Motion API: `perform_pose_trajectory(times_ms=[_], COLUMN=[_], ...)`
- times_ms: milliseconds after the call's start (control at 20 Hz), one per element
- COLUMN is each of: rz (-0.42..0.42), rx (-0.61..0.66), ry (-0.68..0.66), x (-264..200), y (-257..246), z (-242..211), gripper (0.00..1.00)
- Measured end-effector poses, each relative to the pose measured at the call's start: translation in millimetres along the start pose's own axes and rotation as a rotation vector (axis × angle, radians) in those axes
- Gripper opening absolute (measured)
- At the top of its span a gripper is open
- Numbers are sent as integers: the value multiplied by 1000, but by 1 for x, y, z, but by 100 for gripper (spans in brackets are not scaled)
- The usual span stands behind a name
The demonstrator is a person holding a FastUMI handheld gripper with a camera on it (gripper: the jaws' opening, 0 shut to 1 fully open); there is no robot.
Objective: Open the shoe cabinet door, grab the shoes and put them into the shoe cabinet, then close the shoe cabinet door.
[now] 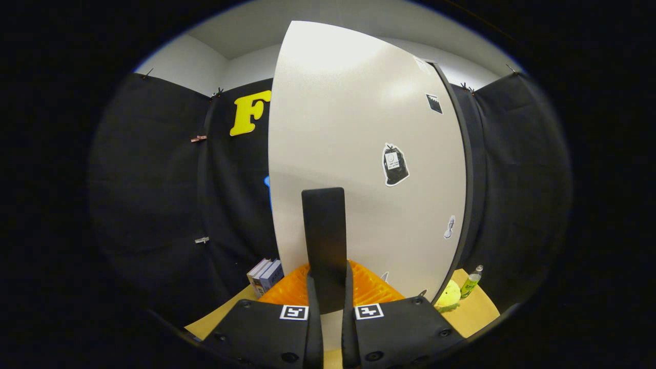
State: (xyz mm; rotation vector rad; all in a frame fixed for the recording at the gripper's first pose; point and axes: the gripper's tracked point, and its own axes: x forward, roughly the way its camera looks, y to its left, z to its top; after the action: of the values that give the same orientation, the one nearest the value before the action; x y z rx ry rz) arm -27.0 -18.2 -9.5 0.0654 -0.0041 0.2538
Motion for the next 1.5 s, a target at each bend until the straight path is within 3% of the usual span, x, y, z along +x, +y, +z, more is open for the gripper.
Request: perform_pose_trajectory(times_ms=[600, 1500], rz=[-42, -77], rx=[29, 31], ry=[-12, 12], x=[-47, -71], y=[-44, -88], z=[3, 5], gripper=[17, 17])
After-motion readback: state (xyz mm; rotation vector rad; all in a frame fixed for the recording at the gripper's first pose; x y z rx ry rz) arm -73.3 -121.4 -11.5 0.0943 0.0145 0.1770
